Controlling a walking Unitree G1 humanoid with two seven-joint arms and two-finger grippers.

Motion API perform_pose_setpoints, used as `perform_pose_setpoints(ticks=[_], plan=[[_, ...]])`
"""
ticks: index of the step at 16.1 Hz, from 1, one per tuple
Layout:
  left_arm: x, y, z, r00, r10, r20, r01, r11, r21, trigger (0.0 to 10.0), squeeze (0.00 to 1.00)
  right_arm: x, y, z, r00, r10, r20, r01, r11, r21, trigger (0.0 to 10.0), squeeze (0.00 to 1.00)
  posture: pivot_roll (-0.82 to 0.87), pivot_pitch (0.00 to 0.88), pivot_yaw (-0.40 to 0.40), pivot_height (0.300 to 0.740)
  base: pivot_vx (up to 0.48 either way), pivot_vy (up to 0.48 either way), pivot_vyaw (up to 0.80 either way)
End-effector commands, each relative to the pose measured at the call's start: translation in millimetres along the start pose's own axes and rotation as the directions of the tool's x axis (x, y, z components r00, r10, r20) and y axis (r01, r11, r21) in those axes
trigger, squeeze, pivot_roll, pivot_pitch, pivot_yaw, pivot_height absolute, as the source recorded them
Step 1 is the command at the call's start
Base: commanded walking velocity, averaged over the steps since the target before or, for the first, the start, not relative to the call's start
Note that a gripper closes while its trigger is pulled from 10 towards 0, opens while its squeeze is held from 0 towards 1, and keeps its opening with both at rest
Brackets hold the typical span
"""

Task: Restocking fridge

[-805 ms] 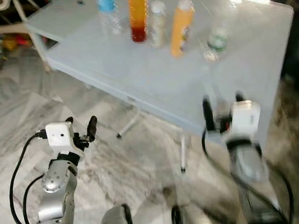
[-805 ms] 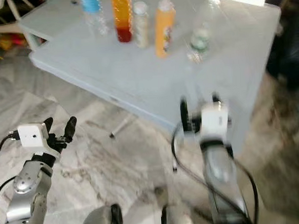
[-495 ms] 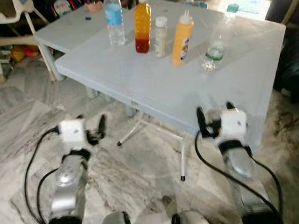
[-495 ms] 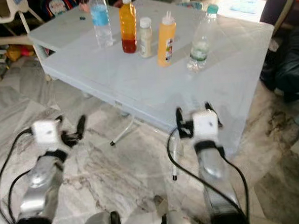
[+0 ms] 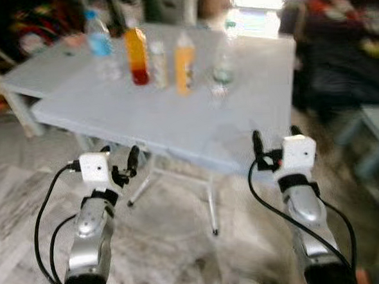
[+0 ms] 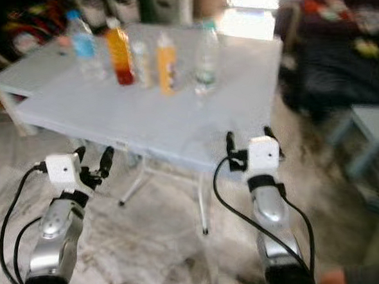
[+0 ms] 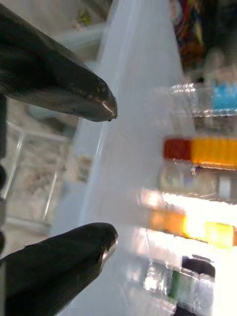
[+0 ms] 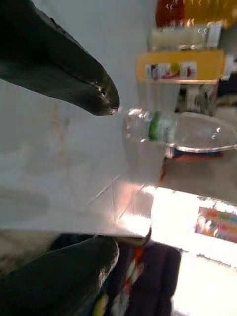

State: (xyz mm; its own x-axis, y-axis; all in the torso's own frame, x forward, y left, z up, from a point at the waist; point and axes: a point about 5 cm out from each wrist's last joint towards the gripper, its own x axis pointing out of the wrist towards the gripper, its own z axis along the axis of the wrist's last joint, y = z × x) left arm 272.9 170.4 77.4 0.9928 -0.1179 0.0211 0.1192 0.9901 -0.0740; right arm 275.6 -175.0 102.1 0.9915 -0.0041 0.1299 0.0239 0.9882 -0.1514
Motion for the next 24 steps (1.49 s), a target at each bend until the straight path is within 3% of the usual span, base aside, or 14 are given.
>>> perform_pose_setpoints(ticks=[1, 8, 13, 15, 21, 24], plan=[[-2.5, 4.7, -3.6, 1.0, 0.012, -0.014, -0.011, 1.0, 0.008, 10.0, 0.0, 1.8, 1.6, 2.4, 1.0, -0.003, 0.013, 0.003, 1.0, 0.003, 10.0, 0.0, -0.03, 0.0, 0.022, 0.74, 0.3, 0.0, 0.0], [5.8, -1.2, -0.2, 1.0, -0.015, 0.005, 0.015, 1.0, 0.019, 10.0, 0.0, 9.6, 4.6, 10.2, 0.998, 0.038, 0.052, -0.038, 0.999, 0.006, 10.0, 0.0, -0.04, 0.0, 0.037, 0.74, 0.401, 0.0, 0.0], [17.4, 2.4, 15.7, 0.998, -0.005, 0.056, 0.002, 0.999, 0.049, 10.0, 0.0, 20.6, 13.5, 22.1, 0.991, 0.091, 0.095, -0.092, 0.996, 0.012, 10.0, 0.0, -0.03, 0.007, 0.048, 0.74, 0.469, 0.0, 0.0], [16.7, 1.7, 19.2, 0.998, -0.013, 0.064, 0.009, 0.998, 0.068, 10.0, 0.0, 21.8, 12.9, 27.0, 0.992, 0.08, 0.1, -0.087, 0.994, 0.067, 10.0, 0.0, -0.03, 0.026, 0.05, 0.74, 0.354, 0.0, 0.0], [4.8, -1.9, 10.4, 0.999, -0.01, 0.033, 0.007, 0.997, 0.078, 10.0, 0.0, 14.9, 20.1, 32.2, 0.982, 0.139, 0.124, -0.143, 0.99, 0.021, 10.0, 0.0, -0.04, 0.069, 0.045, 0.74, 0.0, 0.0, 0.21], [-0.3, -0.6, 7.7, 1.0, -0.003, 0.012, 0.002, 0.996, 0.085, 10.0, 0.0, 36.5, 19.4, 65.9, 0.954, 0.202, 0.222, -0.209, 0.978, 0.01, 10.0, 0.0, -0.03, 0.089, 0.051, 0.74, 0.0, 0.0, 0.0]])
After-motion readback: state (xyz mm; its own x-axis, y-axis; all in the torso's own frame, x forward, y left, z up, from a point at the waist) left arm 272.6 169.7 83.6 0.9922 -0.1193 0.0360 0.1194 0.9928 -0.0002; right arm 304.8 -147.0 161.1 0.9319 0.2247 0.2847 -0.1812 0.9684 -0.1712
